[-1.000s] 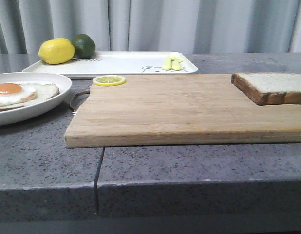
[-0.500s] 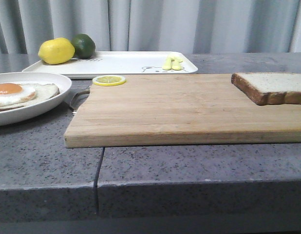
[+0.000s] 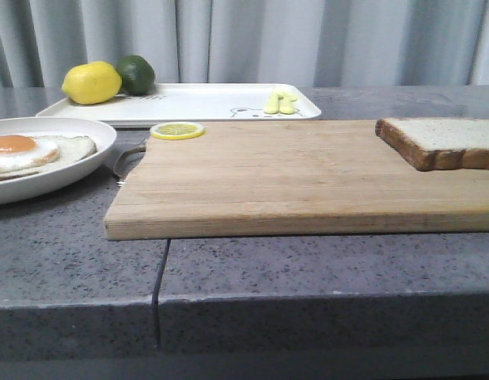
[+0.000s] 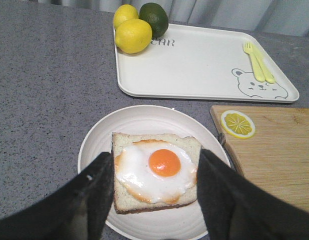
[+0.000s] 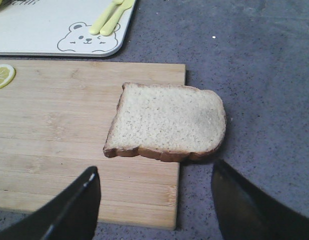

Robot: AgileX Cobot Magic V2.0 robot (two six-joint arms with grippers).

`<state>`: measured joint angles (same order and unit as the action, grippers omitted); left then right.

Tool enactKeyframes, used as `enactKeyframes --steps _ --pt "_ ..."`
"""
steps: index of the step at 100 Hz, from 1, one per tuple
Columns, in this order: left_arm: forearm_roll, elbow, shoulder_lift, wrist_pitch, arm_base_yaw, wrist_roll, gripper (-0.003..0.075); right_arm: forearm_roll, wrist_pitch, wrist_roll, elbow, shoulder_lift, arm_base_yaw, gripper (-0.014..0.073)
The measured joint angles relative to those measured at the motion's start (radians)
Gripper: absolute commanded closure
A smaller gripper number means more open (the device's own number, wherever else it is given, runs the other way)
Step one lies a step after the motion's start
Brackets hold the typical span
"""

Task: Place bread and move sandwich to tray

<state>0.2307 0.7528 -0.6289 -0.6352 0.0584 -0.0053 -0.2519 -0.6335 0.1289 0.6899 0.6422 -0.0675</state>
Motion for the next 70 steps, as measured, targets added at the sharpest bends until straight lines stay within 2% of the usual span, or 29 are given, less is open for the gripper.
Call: enactKeyframes --steps 25,37,51,70 --pt "0.0 0.0 0.0 0.0 0.0 0.0 0.0364 -0.038 0.019 0.037 0.0 0.002 0.002 0.011" --pt "0.0 0.0 0.0 0.0 0.0 0.0 0.0365 -0.131 0.042 0.153 0.0 0.011 0.032 0.011" --pt "0.0 0.0 0.0 0.0 0.0 0.0 0.0365 -0.253 0.056 0.271 0.0 0.044 0.114 0.011" --pt "0.0 0.0 0.0 0.0 0.0 0.0 0.0365 -0.389 0.091 0.373 0.0 0.123 0.184 0.011"
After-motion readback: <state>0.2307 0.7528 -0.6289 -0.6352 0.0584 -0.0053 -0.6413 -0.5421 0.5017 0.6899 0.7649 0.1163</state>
